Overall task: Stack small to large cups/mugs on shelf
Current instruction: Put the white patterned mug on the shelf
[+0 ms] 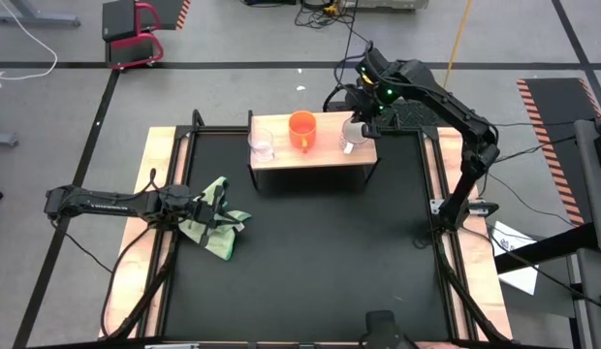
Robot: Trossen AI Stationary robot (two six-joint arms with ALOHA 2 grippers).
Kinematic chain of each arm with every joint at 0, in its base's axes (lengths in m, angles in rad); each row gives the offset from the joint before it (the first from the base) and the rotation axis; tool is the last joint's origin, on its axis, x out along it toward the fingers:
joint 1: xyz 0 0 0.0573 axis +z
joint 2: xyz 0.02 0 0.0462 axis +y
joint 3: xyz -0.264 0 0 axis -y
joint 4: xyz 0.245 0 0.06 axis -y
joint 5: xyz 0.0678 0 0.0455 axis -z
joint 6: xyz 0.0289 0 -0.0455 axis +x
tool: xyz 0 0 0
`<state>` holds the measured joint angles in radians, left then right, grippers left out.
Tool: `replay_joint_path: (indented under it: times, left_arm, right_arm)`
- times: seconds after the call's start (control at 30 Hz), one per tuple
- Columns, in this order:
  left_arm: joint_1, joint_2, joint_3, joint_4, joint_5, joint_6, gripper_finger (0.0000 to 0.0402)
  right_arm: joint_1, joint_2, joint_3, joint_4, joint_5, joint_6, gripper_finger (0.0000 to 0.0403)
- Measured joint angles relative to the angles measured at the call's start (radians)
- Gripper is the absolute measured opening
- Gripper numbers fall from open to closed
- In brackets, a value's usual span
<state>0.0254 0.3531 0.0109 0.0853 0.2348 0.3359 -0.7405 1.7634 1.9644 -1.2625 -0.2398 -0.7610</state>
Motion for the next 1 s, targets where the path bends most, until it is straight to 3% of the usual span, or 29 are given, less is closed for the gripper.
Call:
replay_joint_path:
  times: [0.7,1.0]
  left_arm:
    - [0.0,0.0,0.0,0.0,0.001,0.0,0.001]
    - [0.0,0.0,0.0,-0.001,0.001,0.0,0.001]
  right_arm:
    - [0.0,-0.001,-0.001,0.042,0.003,0.041,0.0016]
    - [-0.02,-0.001,-0.001,0.058,0.003,0.069,0.0053]
